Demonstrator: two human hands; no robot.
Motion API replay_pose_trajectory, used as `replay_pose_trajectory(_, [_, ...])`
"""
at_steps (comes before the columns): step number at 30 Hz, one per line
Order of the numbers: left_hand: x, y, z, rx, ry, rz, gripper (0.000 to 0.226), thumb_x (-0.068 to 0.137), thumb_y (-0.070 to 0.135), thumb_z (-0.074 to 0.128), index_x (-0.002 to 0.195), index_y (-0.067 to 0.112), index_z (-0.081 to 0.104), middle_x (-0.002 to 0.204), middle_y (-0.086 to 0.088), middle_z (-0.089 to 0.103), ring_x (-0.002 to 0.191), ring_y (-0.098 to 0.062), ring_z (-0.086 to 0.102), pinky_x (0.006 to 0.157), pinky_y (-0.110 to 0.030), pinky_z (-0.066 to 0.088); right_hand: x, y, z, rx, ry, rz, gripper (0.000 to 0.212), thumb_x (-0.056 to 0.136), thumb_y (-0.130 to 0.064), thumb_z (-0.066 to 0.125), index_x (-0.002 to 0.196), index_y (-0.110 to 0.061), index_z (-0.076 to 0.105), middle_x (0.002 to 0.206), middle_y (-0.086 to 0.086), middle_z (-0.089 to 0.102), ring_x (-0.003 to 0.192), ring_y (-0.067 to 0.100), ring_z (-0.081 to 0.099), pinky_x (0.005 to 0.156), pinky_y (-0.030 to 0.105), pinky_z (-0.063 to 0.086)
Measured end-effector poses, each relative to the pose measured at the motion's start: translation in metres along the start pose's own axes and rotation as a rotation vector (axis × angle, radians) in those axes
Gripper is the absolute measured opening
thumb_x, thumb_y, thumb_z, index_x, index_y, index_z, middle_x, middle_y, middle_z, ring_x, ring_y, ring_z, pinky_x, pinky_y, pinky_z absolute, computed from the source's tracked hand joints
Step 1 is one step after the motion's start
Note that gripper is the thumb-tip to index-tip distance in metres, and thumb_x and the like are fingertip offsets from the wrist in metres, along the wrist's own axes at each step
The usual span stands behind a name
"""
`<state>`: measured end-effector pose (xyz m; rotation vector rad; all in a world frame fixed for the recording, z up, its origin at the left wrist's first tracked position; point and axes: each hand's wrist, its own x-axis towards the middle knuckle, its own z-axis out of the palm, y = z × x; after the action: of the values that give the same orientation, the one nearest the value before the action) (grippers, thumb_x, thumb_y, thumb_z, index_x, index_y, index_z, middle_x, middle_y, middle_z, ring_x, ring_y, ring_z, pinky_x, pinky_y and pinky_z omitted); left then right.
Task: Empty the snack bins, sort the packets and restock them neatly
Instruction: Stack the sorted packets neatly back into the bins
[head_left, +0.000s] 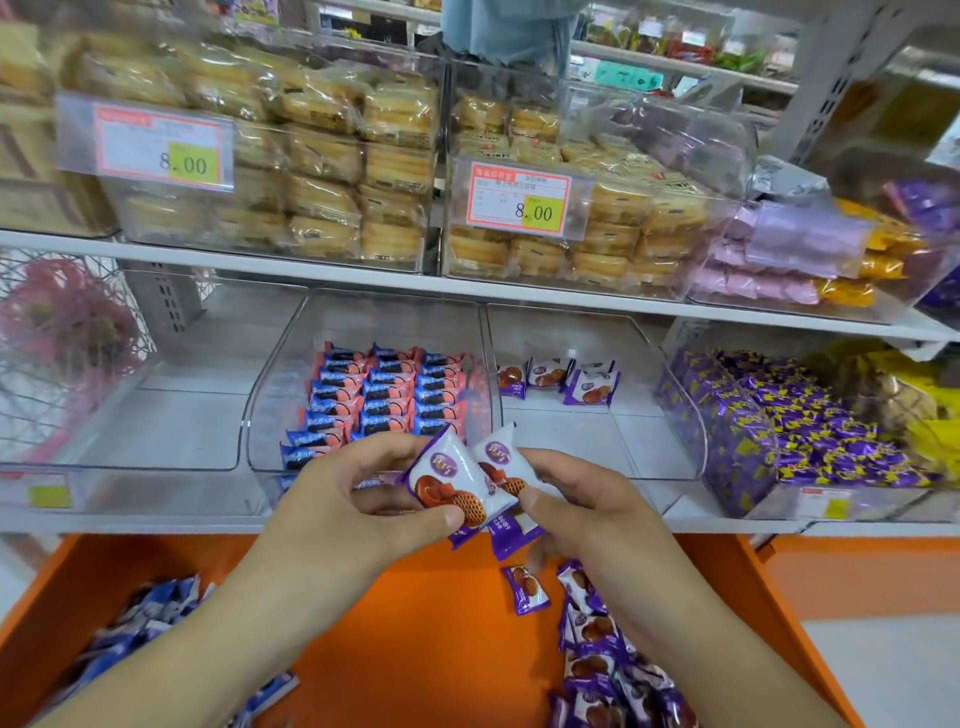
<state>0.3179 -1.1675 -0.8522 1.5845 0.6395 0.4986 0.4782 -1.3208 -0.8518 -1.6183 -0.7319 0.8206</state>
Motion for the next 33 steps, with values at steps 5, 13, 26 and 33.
replay_pose_trajectory(5, [-0.006,-0.001,0.008,0.069,-0.034,0.028,0.051,0.066,0.009,0.095,0.107,0.032,0.073,0.096,0.001,0.080,0.080,-0.020,0.077,0.078,-0.029,0.063,-0.004,-0.005,0.004,-0.073,-0.092,-0.046,0.023,0.101,-0.030,0.066,0.115,-0.045,0.076,0.113,-0.007,0.078,0.094,0.017,0.073,0.092,0.043,0.062])
replay_pose_trajectory(13, [-0.003,-0.006,0.018,0.094,-0.043,0.042,0.056,0.068,0.007,0.094,0.111,0.031,0.069,0.101,0.012,0.073,0.078,-0.020,0.077,0.076,-0.026,0.063,-0.004,0.000,0.005,-0.204,0.004,-0.085,0.033,0.095,-0.032,0.076,0.126,-0.040,0.070,0.116,-0.017,0.075,0.110,0.008,0.072,0.097,0.043,0.060])
replay_pose_trajectory(26, [0.021,-0.006,0.032,0.096,-0.069,0.102,0.047,0.079,0.021,0.087,0.120,0.034,0.069,0.103,0.023,0.075,0.097,-0.001,0.072,0.081,-0.011,0.054,0.004,-0.002,-0.016,-0.235,-0.016,-0.127,0.033,0.091,-0.031,0.081,0.122,-0.039,0.071,0.110,-0.009,0.077,0.102,0.014,0.074,0.093,0.043,0.062])
replay_pose_trajectory(33, [0.084,-0.018,0.038,0.666,-0.146,0.325,0.069,0.096,0.048,0.064,0.155,0.053,0.028,0.159,0.038,0.024,0.142,0.015,0.026,0.110,0.003,0.013,0.077,-0.003,-0.077,-0.485,0.215,-0.137,0.034,0.079,-0.036,0.088,0.109,-0.035,0.071,0.099,-0.018,0.074,0.080,0.002,0.072,0.072,0.018,0.055])
